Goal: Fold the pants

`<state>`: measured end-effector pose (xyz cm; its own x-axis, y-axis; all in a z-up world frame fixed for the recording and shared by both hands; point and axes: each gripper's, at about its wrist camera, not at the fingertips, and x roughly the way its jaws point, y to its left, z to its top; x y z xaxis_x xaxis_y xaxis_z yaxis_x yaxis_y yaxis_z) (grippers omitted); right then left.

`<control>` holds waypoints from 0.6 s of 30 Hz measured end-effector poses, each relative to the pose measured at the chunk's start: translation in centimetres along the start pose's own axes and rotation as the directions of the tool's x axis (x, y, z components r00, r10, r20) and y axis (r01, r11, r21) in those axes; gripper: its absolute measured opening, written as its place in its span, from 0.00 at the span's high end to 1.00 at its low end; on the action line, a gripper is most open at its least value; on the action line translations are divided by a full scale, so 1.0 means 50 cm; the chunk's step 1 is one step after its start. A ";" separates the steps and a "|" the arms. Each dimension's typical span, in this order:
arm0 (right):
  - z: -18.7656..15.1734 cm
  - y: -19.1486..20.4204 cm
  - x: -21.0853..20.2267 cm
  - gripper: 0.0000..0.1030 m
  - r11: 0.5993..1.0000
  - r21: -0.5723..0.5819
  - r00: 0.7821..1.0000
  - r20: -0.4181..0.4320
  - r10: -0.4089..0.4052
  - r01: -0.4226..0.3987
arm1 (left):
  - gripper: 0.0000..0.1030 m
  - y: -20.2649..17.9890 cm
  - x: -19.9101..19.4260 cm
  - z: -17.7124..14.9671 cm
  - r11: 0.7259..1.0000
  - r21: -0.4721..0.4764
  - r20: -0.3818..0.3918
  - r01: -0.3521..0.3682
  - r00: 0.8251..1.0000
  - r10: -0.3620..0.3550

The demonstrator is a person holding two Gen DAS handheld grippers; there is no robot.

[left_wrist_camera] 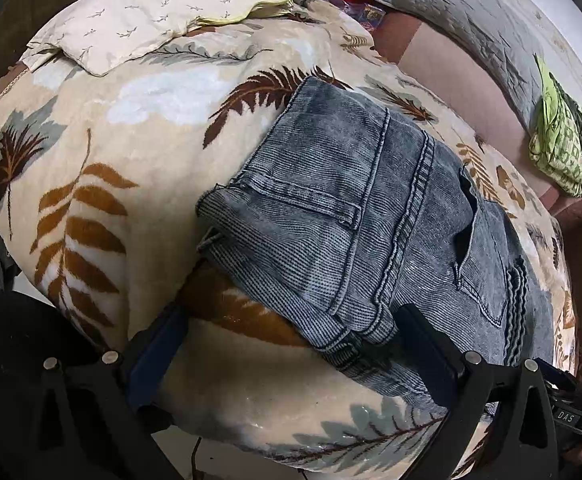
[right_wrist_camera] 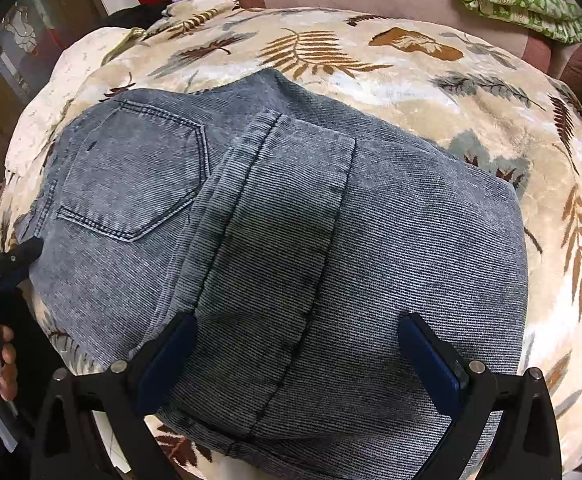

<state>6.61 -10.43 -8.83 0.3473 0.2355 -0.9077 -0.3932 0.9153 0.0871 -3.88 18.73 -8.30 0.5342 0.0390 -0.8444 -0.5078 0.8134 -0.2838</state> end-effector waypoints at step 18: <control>0.134 0.211 -0.029 0.00 0.924 -0.315 0.976 0.101 -0.195 0.217 | 0.00 -0.005 -0.027 0.026 0.999 0.036 0.018 0.025 0.999 -0.026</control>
<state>7.67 1.08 -3.86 0.5012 0.0846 -0.8612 -0.5560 0.7941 -0.2456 -3.58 19.20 -6.51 0.5596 0.0284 -0.8283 -0.4697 0.8343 -0.2887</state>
